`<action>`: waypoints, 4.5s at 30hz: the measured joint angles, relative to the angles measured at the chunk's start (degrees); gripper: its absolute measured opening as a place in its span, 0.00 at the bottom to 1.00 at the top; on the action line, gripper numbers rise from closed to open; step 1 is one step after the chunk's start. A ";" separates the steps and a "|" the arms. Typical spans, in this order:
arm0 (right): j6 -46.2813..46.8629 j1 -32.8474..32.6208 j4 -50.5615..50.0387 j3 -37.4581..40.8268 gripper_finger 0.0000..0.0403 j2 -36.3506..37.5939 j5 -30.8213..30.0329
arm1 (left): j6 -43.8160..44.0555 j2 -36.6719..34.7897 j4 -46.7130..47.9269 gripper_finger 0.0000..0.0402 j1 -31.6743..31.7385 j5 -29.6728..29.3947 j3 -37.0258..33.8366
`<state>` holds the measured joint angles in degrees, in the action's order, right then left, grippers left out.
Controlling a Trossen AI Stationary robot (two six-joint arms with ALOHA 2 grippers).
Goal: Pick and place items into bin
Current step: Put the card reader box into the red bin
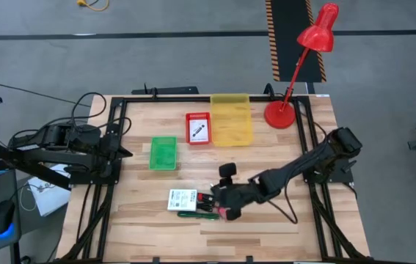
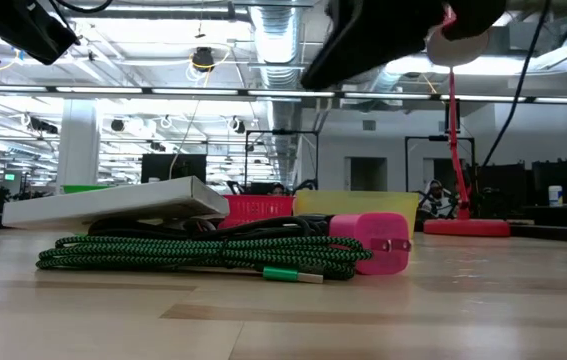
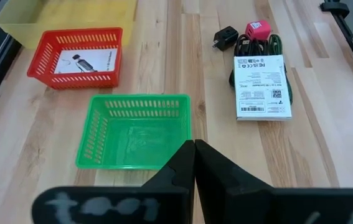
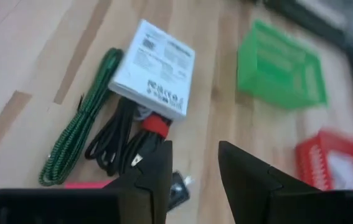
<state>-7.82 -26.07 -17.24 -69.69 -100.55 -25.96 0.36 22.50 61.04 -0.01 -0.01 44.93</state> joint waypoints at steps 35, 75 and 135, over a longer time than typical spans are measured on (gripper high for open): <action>-7.96 -5.62 -0.30 -7.04 0.30 -10.64 -17.36 | -0.50 -0.02 0.02 0.00 -0.01 0.00 -0.01; 7.87 -10.64 -17.39 -29.39 0.30 -31.93 -26.01 | -0.43 0.00 0.04 0.00 -0.01 0.00 -0.01; 7.29 -7.58 -25.47 -40.78 0.39 -37.55 -20.35 | -0.42 0.00 0.00 0.00 -0.01 0.00 -0.01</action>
<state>-0.53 -33.65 -42.71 -110.48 -138.10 -46.31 -0.06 22.50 61.04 -0.02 -0.01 44.91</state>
